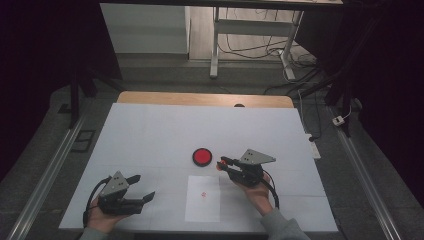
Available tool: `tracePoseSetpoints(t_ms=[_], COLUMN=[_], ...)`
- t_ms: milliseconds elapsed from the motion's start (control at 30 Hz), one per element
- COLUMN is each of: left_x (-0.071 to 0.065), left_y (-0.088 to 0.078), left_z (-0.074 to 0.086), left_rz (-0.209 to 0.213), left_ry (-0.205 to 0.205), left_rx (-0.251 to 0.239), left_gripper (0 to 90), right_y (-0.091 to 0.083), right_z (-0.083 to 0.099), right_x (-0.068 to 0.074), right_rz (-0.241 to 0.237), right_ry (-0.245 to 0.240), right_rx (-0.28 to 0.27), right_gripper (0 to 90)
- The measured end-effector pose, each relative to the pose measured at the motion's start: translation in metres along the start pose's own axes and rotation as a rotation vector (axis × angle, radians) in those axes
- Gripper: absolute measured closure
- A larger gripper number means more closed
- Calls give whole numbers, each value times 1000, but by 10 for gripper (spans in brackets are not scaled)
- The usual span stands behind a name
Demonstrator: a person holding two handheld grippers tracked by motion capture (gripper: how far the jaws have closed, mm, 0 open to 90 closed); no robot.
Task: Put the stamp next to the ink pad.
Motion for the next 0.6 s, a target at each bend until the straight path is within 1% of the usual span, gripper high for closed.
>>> tracePoseSetpoints(t_ms=[233,467,600], left_x=[-1,-1,-1], left_y=[0,0,0], left_z=[0,0,0], left_rz=[0,1,1], left_ry=[3,4,3], left_rx=[1,1,1], left_gripper=[216,216,216], right_y=[5,15,19], right_z=[1,4,5], right_x=[-7,-15,-22], right_rz=[18,38,56], right_ry=[13,19,27], right_rx=[9,44,55], right_gripper=[722,721,721])
Point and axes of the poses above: each handheld gripper's, and its own axes: y roughly forward along the jaws, z roughly out of its underside, x roughly to its left, the point moved 4 cm from there along y, roughly forward along the jaws, and after that the axes turned 11 degrees about -z, right-handed, at the moved point
